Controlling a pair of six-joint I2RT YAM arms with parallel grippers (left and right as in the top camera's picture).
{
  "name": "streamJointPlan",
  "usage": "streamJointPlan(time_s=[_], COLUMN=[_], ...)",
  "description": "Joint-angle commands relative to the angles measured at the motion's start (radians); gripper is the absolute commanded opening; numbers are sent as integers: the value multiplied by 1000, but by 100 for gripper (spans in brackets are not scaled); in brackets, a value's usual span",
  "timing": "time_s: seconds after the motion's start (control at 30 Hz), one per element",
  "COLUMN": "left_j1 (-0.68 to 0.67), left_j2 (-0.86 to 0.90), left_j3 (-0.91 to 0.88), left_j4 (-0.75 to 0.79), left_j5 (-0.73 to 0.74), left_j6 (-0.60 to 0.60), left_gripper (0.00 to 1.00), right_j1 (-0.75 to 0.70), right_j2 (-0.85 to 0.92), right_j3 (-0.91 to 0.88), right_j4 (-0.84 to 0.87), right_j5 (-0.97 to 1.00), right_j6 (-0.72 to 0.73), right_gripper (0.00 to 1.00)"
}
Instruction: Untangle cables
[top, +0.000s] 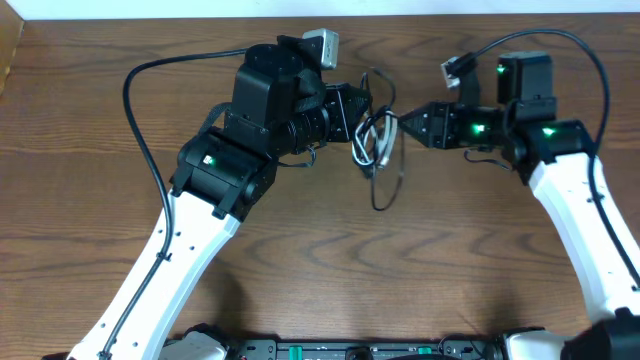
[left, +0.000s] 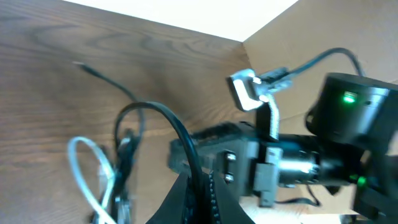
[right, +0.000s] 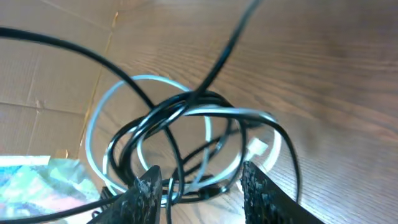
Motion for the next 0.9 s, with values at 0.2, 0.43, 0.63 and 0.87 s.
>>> streamJointPlan(time_s=[0.2, 0.43, 0.63, 0.87], left_j1=[4, 4, 4, 4], left_j2=[-16, -13, -5, -5], left_j3=[5, 5, 5, 5], left_j4=[6, -1, -1, -2], left_j5=[26, 25, 26, 26], left_j6=[-18, -18, -18, -18], left_gripper=[7, 8, 7, 7], right_j1=[57, 124, 171, 235], right_j2=[80, 130, 135, 170], right_j3=[-7, -7, -7, -7], right_j4=[140, 262, 251, 251], right_j5=[-47, -100, -99, -78], right_j6=[146, 234, 234, 262], right_gripper=[38, 42, 43, 42])
